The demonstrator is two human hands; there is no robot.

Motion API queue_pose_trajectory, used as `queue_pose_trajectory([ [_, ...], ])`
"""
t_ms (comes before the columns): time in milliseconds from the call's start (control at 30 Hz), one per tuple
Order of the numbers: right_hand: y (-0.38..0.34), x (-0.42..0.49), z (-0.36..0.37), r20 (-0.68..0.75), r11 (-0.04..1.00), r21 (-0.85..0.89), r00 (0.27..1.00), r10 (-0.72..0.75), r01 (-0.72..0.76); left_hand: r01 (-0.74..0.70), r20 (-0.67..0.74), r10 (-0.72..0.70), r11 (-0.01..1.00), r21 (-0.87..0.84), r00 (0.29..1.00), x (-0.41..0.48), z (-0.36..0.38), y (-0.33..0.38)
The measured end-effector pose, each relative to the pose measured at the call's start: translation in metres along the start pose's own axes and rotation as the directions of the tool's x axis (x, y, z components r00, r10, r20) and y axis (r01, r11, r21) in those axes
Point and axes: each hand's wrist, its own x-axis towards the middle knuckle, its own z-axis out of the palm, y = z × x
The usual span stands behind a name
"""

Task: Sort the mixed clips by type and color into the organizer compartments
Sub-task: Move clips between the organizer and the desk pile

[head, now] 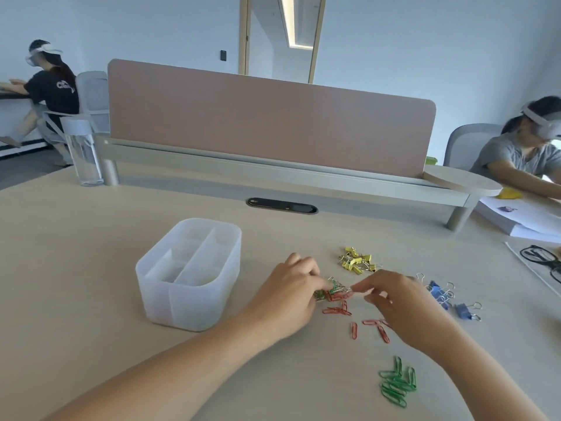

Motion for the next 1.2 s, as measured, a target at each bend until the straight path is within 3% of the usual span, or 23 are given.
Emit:
queue_pose_trajectory([
  [133,0.011,0.0,0.013,0.088,0.953,-0.218,0.977,-0.193,0.208,-0.089,-0.024,0.094,0.986,0.14,0.995,-0.008,0.008,-0.004],
  [300,0.019,0.002,0.02,0.126,0.932,-0.239,0.961,-0.248,0.272,-0.15,0.028,0.148,0.981,0.122,0.989,-0.013,0.01,0.003],
  [633,0.029,0.004,0.014,0.045,0.961,-0.154,0.973,-0.225,0.229,-0.067,-0.039,0.073,0.988,0.14,0.997,-0.01,0.016,-0.003],
  [833,0.028,0.002,0.017,0.149,0.94,-0.241,0.966,-0.211,0.243,-0.145,0.0,0.146,0.984,0.1,0.989,-0.01,0.013,0.002],
  [1000,0.03,0.001,0.004,0.103,0.983,-0.049,0.979,-0.174,0.179,-0.127,-0.019,0.126,0.991,-0.052,0.992,-0.01,0.011,0.007],
  [1200,0.03,-0.001,-0.003,0.146,0.998,0.011,0.987,-0.062,0.061,-0.044,0.157,0.036,0.998,0.054,0.987,-0.005,0.013,0.006],
])
